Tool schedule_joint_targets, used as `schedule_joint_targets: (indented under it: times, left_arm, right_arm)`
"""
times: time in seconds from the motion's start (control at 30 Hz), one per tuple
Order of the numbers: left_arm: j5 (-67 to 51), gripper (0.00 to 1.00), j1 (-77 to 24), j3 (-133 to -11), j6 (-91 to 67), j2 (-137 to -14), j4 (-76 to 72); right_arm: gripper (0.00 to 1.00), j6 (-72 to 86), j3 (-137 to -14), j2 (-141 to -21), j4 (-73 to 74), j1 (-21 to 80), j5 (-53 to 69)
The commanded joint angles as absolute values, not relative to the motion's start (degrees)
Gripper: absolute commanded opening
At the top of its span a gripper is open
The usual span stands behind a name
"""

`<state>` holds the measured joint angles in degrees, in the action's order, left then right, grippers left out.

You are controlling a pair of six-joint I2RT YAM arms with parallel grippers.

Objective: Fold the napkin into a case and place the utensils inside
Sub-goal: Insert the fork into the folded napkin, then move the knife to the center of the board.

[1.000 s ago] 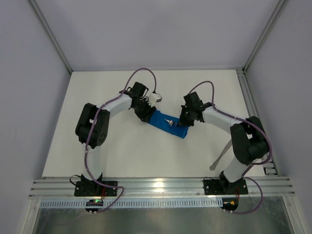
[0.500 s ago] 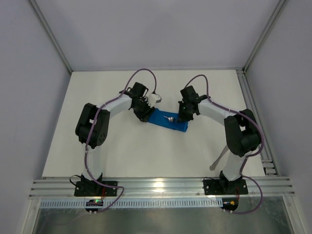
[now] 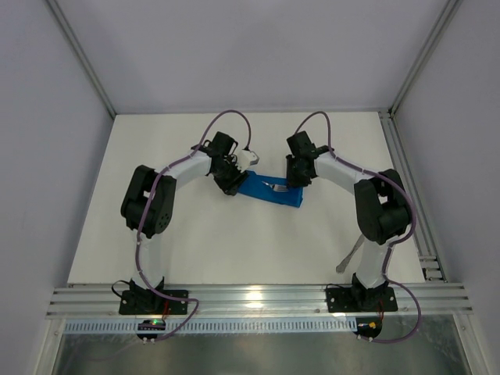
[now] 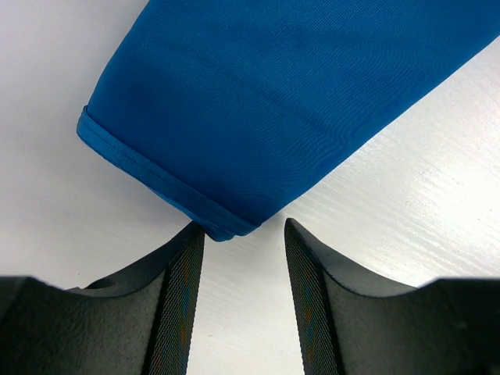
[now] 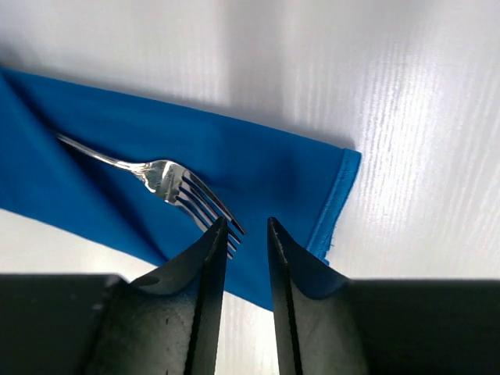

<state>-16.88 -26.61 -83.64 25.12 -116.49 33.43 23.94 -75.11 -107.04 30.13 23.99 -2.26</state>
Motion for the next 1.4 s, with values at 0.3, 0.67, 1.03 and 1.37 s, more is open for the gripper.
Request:
schedule_joint_targets:
  times: [0.3, 0.67, 1.03, 1.37]
  left_arm:
    - [-17.2, 0.57, -26.9, -83.9, 26.6, -114.3, 33.6]
    - [-19.9, 0.99, -26.9, -87.8, 25.6, -110.9, 38.9]
    - [-15.4, 0.99, -26.9, -89.2, 25.2, -105.8, 43.9]
    - [-17.6, 0.99, -26.9, -89.0, 25.1, -103.0, 45.1]
  right_arm:
    - [0.42, 20.5, -85.3, -102.8, 37.5, 23.0, -13.0]
    - [0.89, 48.1, -63.0, -74.8, 61.5, 17.3, -29.5]
    - [0.89, 68.1, -40.6, -63.1, 60.6, 11.4, -21.4]
    - [0.6, 74.4, -31.4, -67.3, 49.2, 9.1, -17.3]
